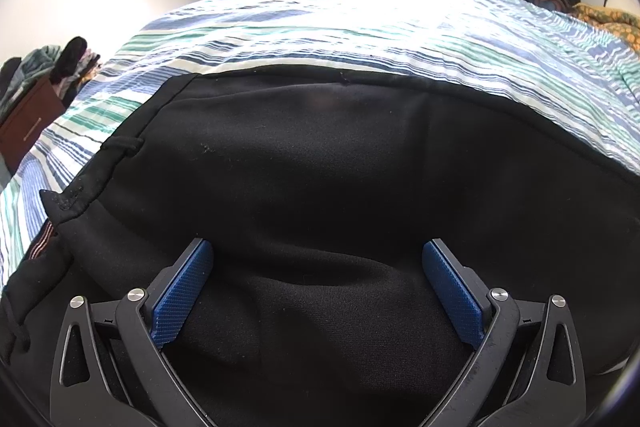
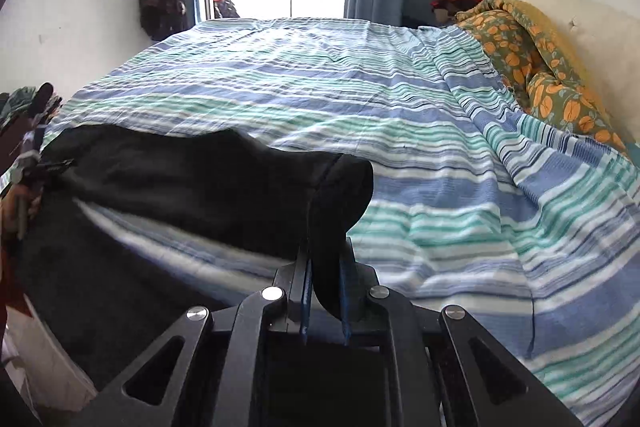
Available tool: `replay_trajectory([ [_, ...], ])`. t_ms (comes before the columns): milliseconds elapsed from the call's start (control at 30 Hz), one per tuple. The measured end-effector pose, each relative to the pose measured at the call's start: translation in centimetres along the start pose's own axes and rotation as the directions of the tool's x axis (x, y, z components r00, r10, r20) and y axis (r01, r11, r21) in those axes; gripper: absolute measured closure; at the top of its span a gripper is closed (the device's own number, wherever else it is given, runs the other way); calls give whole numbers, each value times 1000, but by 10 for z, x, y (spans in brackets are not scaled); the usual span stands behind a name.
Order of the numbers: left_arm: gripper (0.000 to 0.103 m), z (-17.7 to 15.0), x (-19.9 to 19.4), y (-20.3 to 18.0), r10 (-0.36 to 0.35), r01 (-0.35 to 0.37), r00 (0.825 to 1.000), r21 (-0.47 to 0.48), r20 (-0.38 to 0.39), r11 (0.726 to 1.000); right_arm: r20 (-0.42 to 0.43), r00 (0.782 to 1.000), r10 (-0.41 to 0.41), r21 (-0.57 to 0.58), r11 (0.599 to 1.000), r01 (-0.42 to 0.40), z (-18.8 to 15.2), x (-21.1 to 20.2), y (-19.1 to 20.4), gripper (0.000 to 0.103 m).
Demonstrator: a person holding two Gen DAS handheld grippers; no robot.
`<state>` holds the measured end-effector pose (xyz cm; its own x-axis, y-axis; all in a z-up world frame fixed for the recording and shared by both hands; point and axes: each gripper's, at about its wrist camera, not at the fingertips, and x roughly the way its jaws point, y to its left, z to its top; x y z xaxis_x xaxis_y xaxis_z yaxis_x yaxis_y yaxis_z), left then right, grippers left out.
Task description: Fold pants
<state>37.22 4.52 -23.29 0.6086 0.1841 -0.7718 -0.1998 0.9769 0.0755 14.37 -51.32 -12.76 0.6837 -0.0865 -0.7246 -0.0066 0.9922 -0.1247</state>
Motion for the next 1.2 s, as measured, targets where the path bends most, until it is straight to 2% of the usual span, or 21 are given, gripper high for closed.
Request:
replay_trajectory([
  [100,1,1,0,-2,17,-17,1000,8,-6,1000,-98,995,-26,24,999,29,-56,-5,-3,89],
  [200,1,4,1,-4,37,-37,999,15,-21,999,-241,962,-125,66,987,145,-88,-2,-24,78],
  [300,0,8,0,-5,56,-55,998,14,-40,998,-206,961,-186,154,963,219,-91,-24,-46,61],
  [333,0,10,-2,-6,65,-64,997,14,-50,998,-187,958,-216,165,955,248,-87,-33,-49,51],
  [400,1,14,-8,-7,82,-80,994,21,-77,997,-129,961,-245,184,946,266,-75,-51,-42,49],
  [467,1,17,-21,-7,90,-88,991,23,-102,996,-70,973,-220,213,949,230,-61,-63,-25,46],
  [533,1,15,-40,-8,57,-57,992,6,-108,998,-11,987,-161,229,960,159,-49,-67,3,43],
  [600,1,7,-63,-8,-28,27,994,-9,-108,1000,34,996,-78,232,970,68,-40,-63,43,40],
  [667,1,-7,-88,-9,-110,111,988,-2,-104,994,45,999,24,229,973,-34,-36,-48,87,37],
  [767,1,-33,-116,-11,-174,179,981,60,-84,982,23,988,153,226,962,-154,-43,-15,150,37],
  [800,1,-41,-119,-11,-177,184,980,83,-86,979,-4,984,179,210,962,-174,-47,-3,167,37],
  [867,1,-55,-115,-10,-170,182,980,121,-105,976,-97,979,178,155,975,-162,-56,19,191,37],
  [933,1,-63,-102,-1,-140,155,983,127,-122,980,-115,983,141,113,985,-128,-63,26,193,37],
  [1000,0,-71,-88,15,-123,133,982,68,-140,989,-108,986,124,170,980,-105,-66,26,177,37],
  [1067,0,-79,-79,29,-182,184,972,3,-146,983,-101,988,113,262,961,-84,-72,25,156,37],
  [1100,1,-83,-78,30,-195,200,972,24,-133,979,-101,989,109,297,952,-74,-76,26,148,37],
  [1200,1,-94,-81,23,-171,182,982,146,-84,972,-79,988,133,343,934,-98,-84,28,139,37],
])
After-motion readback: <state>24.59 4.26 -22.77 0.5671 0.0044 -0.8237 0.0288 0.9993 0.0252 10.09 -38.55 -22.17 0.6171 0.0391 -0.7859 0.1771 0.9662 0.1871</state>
